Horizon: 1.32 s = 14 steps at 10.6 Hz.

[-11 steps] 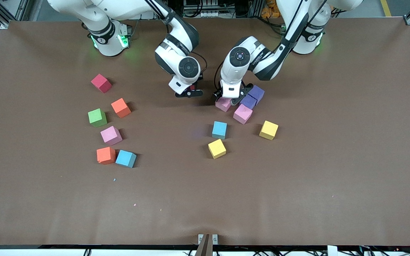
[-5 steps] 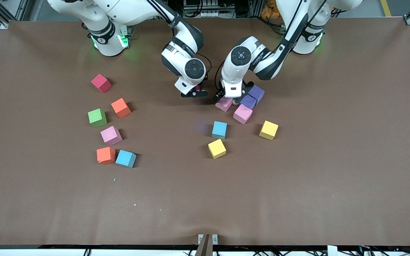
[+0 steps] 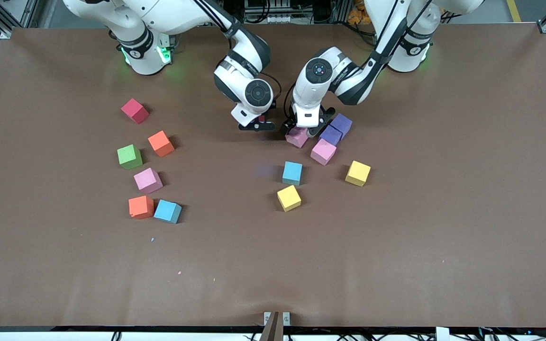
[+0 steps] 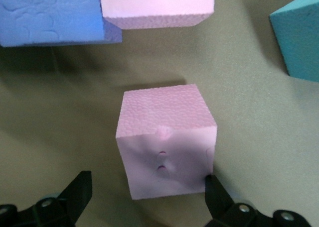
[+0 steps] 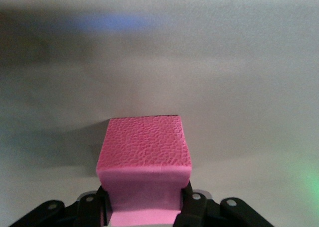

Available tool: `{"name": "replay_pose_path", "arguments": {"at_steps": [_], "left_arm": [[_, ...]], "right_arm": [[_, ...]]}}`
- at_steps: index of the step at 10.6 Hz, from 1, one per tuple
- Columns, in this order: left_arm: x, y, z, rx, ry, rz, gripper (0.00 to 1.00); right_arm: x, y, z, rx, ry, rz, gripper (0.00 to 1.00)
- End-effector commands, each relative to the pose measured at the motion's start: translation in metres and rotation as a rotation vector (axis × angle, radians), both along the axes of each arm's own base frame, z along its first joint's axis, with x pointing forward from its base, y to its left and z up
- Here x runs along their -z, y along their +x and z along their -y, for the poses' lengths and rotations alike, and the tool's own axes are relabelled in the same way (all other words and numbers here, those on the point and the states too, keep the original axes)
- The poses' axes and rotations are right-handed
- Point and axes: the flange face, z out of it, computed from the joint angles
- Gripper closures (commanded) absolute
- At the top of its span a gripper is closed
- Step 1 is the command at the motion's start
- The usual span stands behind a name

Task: Arrange 11 blocks into digit 3
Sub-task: 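Lift the red cube with the right gripper while the left gripper grasps pink, then set the red cube down mid-table and open the right gripper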

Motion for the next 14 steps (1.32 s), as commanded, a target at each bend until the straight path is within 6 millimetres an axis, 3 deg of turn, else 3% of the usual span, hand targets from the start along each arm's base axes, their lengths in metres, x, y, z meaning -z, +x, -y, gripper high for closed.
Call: {"name": "replay_pose_path", "arguments": {"at_steps": [1,4,9,14], "left_arm": [[0.013,-0.008,-0.007,0.005,0.024,-0.002,0.0],[0.012,-0.004,-0.009,-0.011,0.022,-0.001,0.0],[0.006,0.001,-0.009,-0.019,0.015,0.006,0.0],[-0.008,0.019,-0.011,-0.044,-0.002,0.021,0.0]], "right_arm": [[0.001,0.007,0.001,0.026,-0.004,-0.008,0.85],[0.002,0.008,0.001,0.031,-0.003,-0.006,0.69],[-0.006,0.024,0.006,0.068,0.027,0.018,0.73],[-0.004,0.023,0.0,0.054,0.062,0.044,0.71]]}}
